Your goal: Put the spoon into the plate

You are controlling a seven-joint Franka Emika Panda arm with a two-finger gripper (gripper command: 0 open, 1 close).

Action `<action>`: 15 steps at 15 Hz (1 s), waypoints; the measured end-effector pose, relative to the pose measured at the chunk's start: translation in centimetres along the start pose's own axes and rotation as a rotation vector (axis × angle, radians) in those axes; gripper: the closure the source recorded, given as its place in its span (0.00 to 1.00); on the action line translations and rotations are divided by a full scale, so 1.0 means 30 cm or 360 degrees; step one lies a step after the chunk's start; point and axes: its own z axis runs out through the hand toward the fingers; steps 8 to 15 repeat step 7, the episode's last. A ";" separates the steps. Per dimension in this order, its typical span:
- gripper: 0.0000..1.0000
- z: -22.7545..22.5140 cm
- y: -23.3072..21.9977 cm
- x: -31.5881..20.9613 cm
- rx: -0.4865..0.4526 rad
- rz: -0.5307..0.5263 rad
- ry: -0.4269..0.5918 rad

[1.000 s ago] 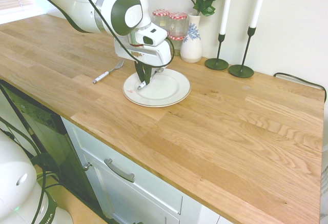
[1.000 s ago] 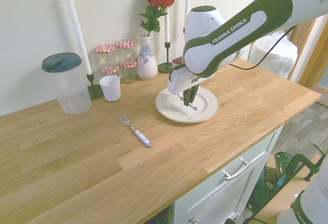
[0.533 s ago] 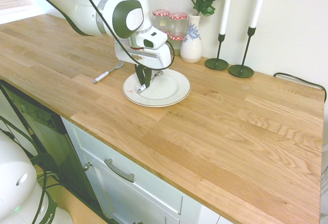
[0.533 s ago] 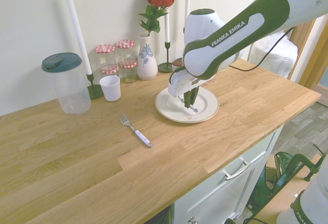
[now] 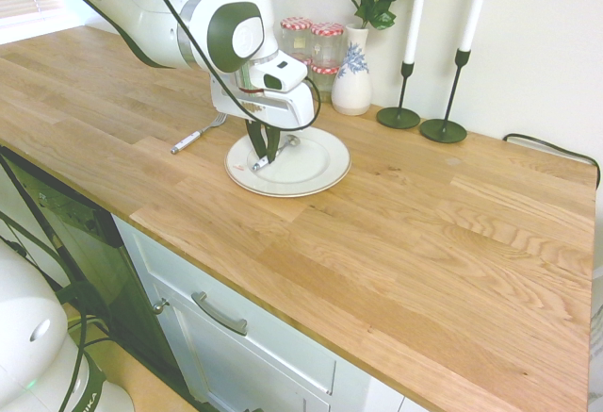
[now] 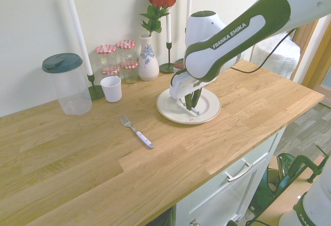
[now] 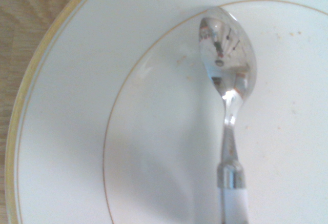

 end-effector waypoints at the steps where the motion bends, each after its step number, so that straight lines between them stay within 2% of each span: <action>1: 0.00 0.000 -0.001 -0.001 0.0000 -0.0001 0.0000; 5: 0.00 -0.030 -0.005 0.003 0.0010 0.0001 0.0014; 7: 0.00 -0.129 0.006 0.005 -0.0022 0.0051 -0.0017; 15: 0.00 -0.129 0.006 0.005 -0.0022 0.0051 -0.0017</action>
